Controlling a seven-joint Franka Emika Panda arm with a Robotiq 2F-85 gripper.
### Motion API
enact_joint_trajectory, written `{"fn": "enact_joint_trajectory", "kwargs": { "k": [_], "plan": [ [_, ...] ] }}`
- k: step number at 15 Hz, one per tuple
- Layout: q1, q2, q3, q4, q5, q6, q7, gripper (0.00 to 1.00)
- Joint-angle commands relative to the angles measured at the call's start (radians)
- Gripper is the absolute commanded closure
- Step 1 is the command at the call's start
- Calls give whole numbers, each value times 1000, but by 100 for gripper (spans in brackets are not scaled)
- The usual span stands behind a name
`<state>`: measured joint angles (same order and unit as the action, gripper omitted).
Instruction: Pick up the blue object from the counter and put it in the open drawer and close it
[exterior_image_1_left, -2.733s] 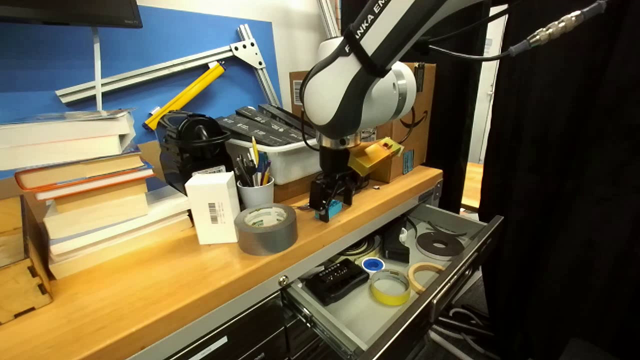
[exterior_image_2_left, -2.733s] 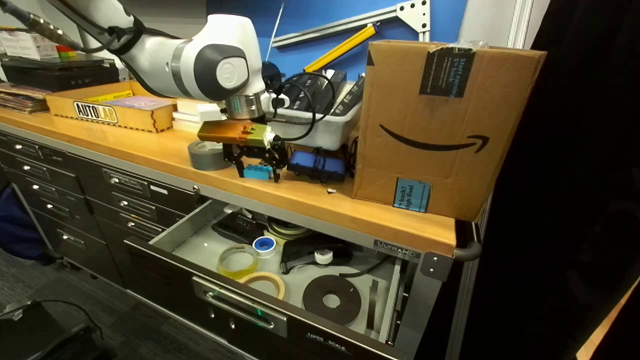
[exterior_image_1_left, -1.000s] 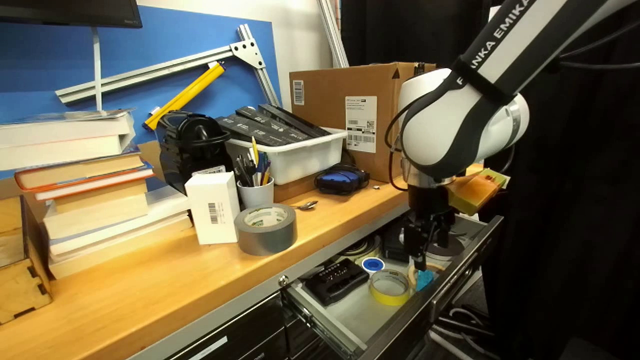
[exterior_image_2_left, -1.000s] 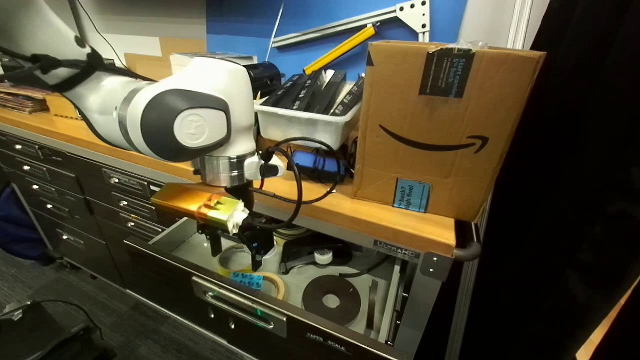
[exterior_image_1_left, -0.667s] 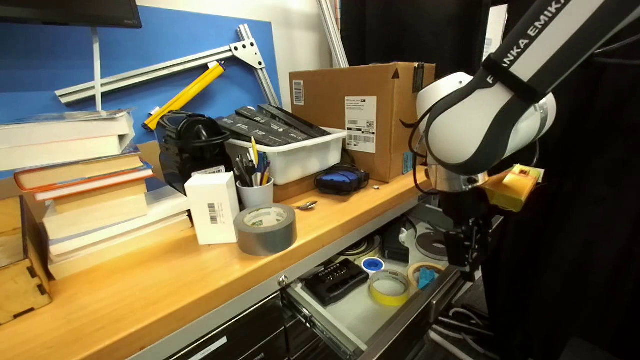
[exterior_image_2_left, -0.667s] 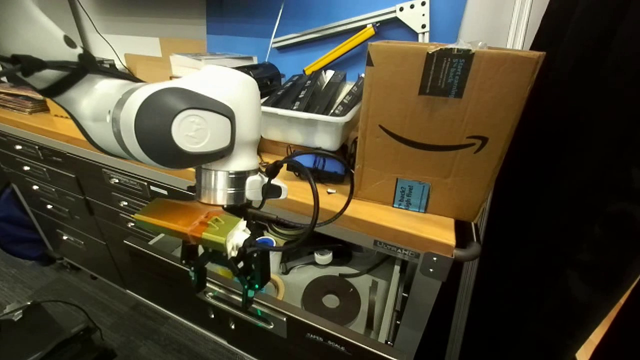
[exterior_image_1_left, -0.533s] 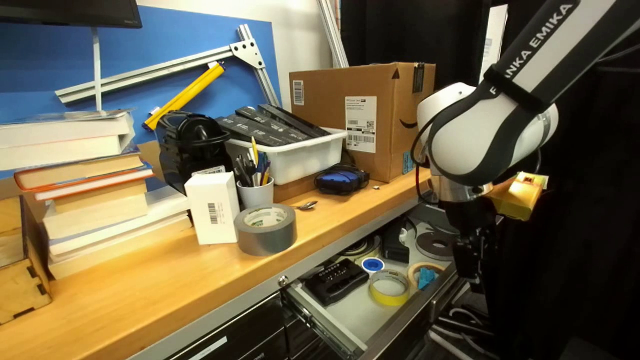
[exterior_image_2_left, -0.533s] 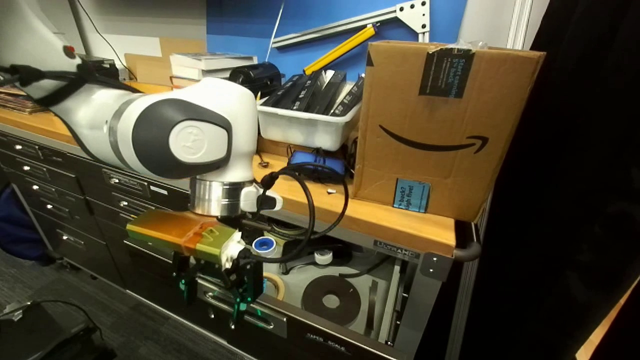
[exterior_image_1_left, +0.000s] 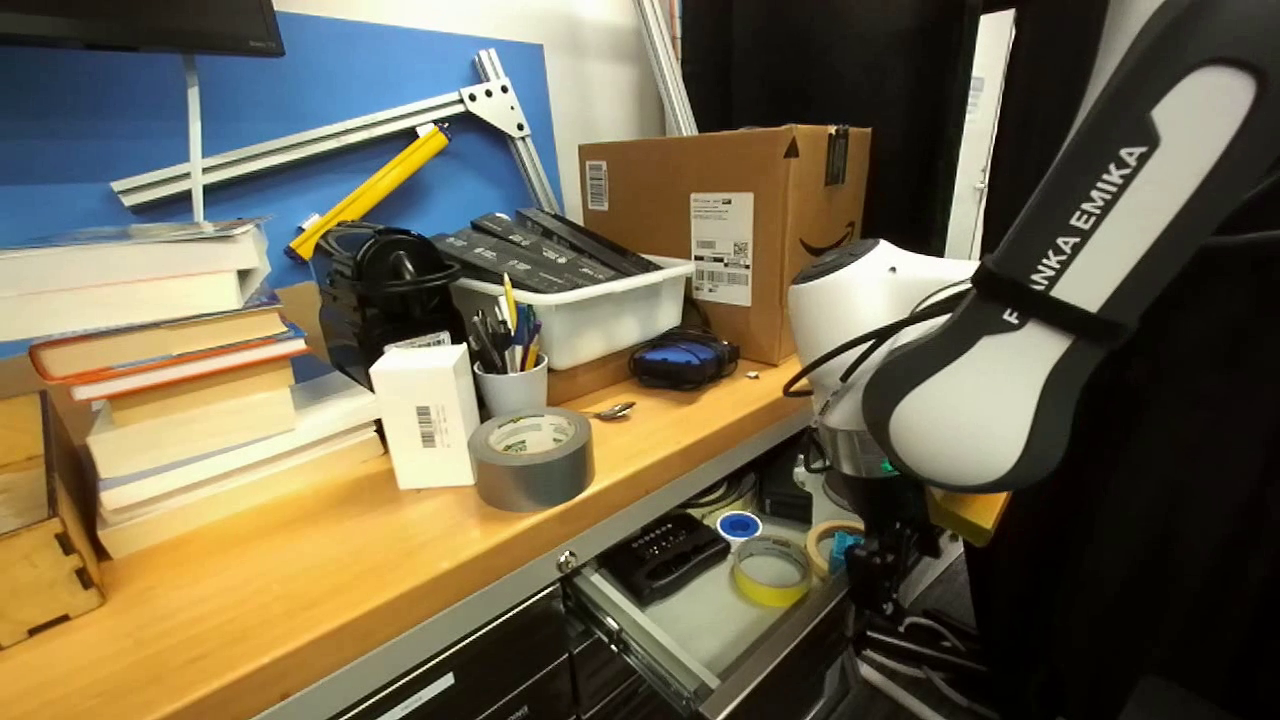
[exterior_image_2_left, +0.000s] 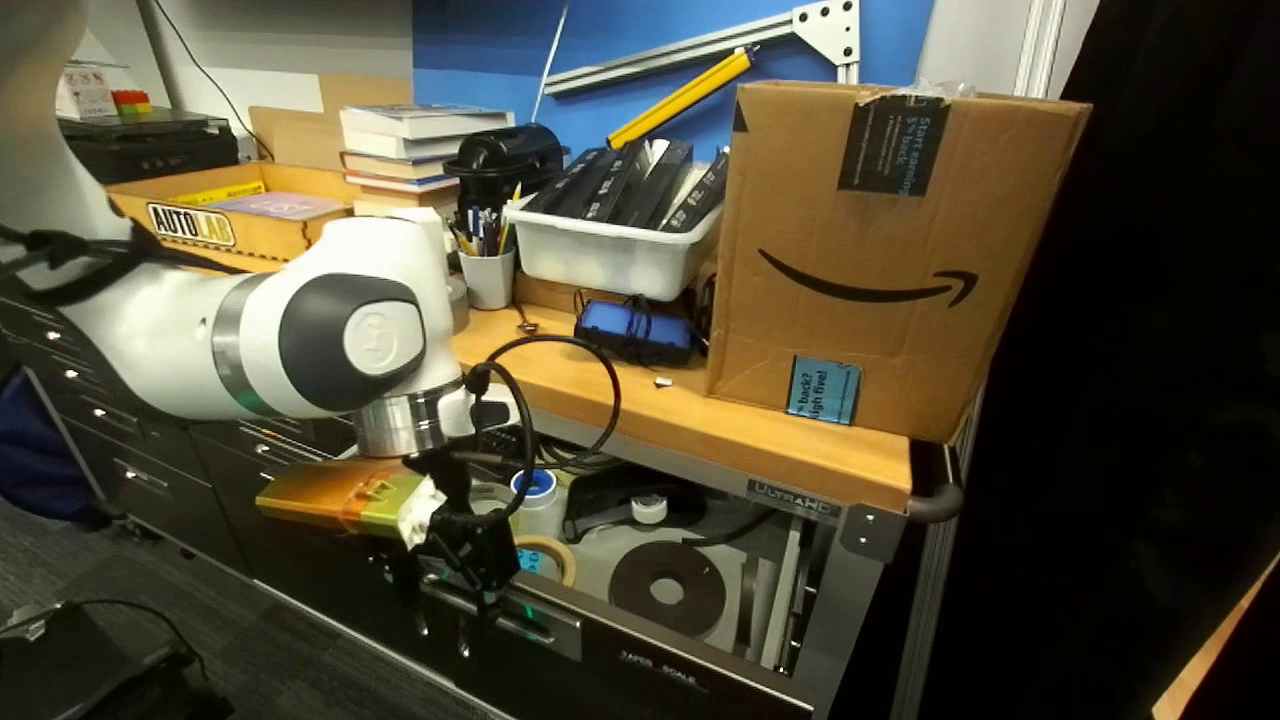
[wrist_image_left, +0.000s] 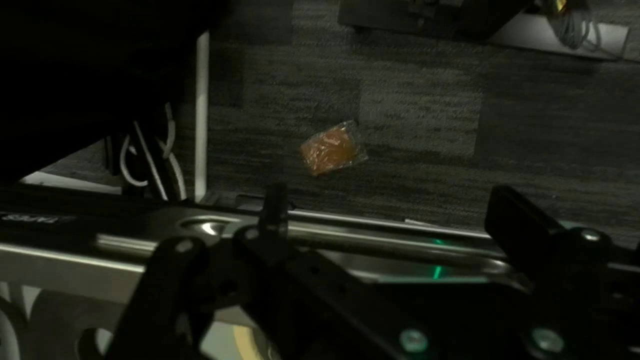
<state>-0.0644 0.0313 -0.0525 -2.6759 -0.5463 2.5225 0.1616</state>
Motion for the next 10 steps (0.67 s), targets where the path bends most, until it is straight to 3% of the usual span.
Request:
{"fn": "enact_joint_trajectory", "kwargs": {
  "k": [1,10],
  "plan": [
    [43,44,13,65,-162,95,268,0],
    [158,194,3,331,-602,100,943,0]
  ]
}}
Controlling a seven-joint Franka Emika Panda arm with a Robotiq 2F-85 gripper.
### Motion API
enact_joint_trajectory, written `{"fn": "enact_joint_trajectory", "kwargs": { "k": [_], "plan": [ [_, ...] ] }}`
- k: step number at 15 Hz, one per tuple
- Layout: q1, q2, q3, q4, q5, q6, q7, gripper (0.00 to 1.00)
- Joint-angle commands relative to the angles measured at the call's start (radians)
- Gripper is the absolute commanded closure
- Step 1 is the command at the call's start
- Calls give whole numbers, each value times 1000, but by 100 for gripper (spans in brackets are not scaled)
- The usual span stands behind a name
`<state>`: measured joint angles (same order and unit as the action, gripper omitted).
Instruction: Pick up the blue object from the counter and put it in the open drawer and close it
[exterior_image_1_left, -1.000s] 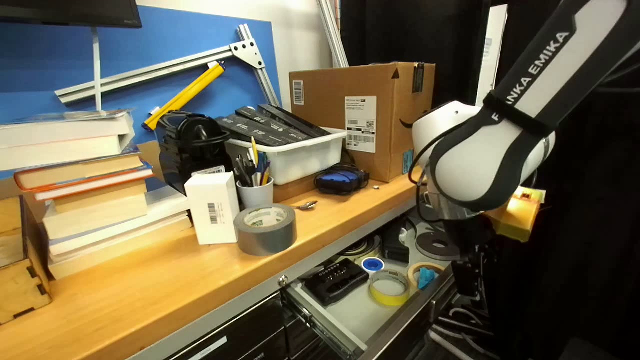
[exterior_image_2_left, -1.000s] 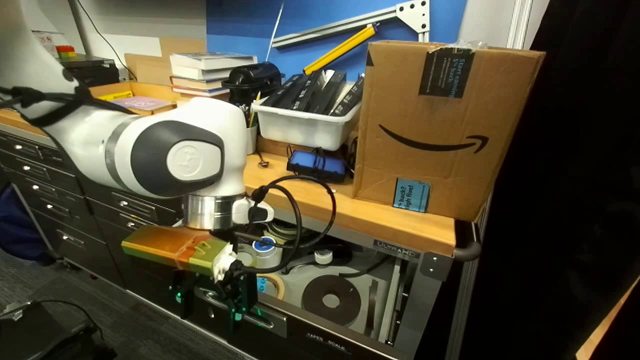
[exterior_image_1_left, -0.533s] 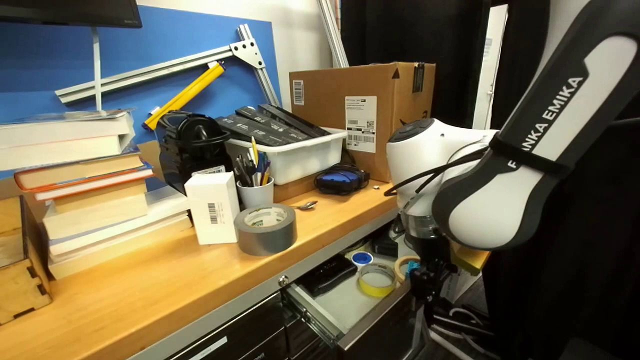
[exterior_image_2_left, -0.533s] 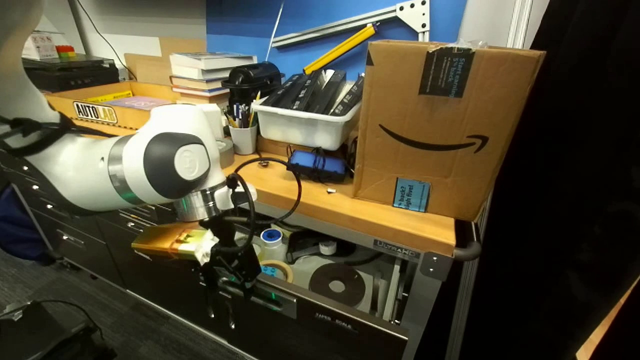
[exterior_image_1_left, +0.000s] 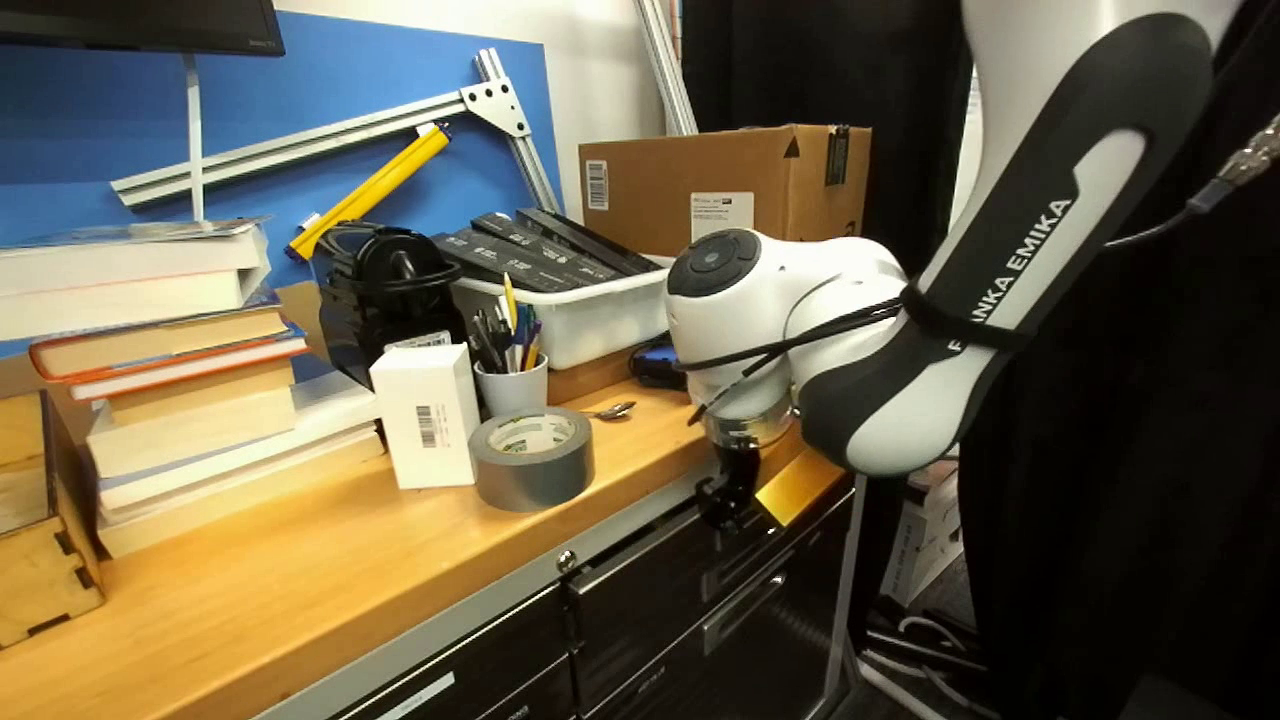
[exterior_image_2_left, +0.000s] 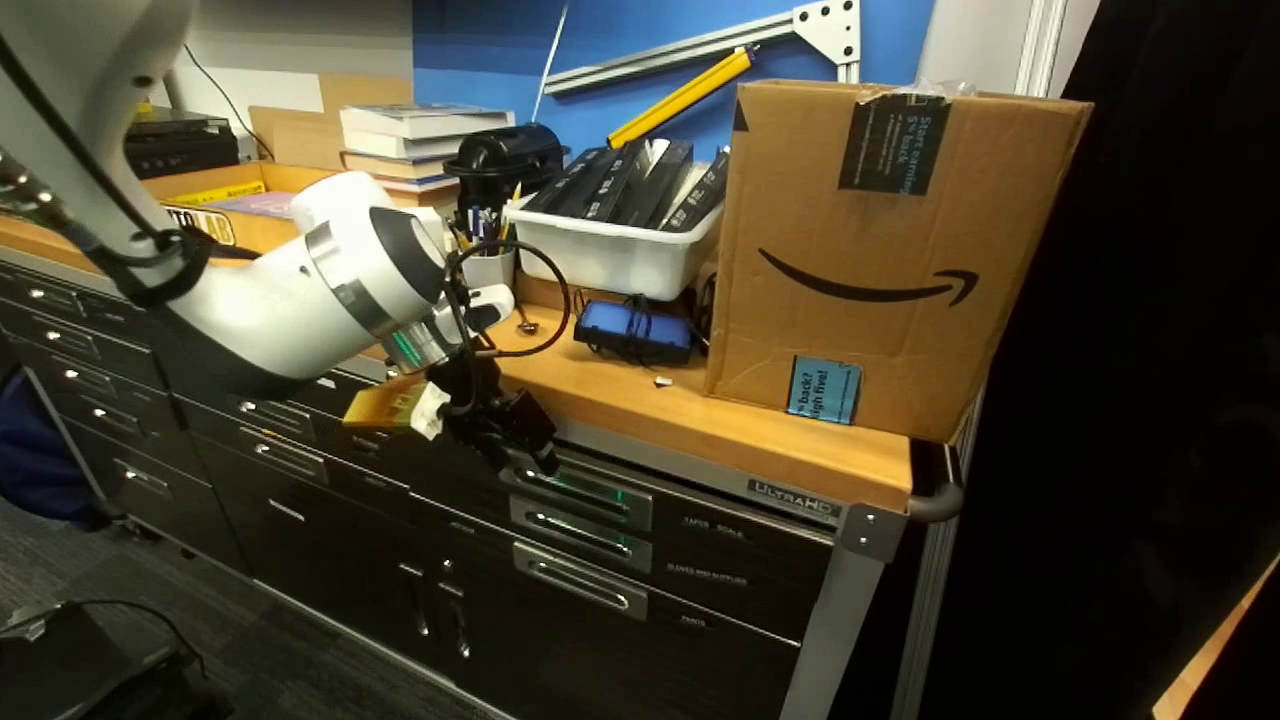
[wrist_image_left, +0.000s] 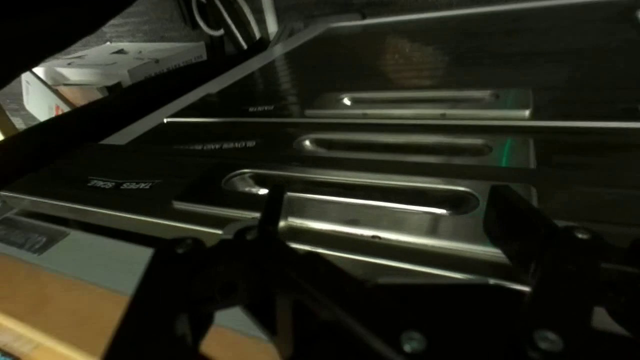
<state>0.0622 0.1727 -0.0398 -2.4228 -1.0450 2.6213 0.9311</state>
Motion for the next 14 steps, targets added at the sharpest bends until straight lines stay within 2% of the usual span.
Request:
{"fn": "enact_joint_trajectory", "kwargs": {
  "k": [1,2,5,7,10,11,12,13,14],
  "plan": [
    [31,34,-8,65,-109,-4,185,0],
    [27,7,-4,39,-97,-6,169,0],
    [-30,-191,17,-113,28,38,-45,0],
    [-49,-267,12,-153,149,72,-183,0],
    [-50,-373,-2,-218,424,64,-413,0],
    [57,-397,-106,-237,513,41,-484,0],
    [121,-445,-164,-246,600,0,-555,0],
    [-48,-344,1,-198,510,44,-463,0],
    [-21,-372,-26,-213,576,30,-524,0]
  ]
}}
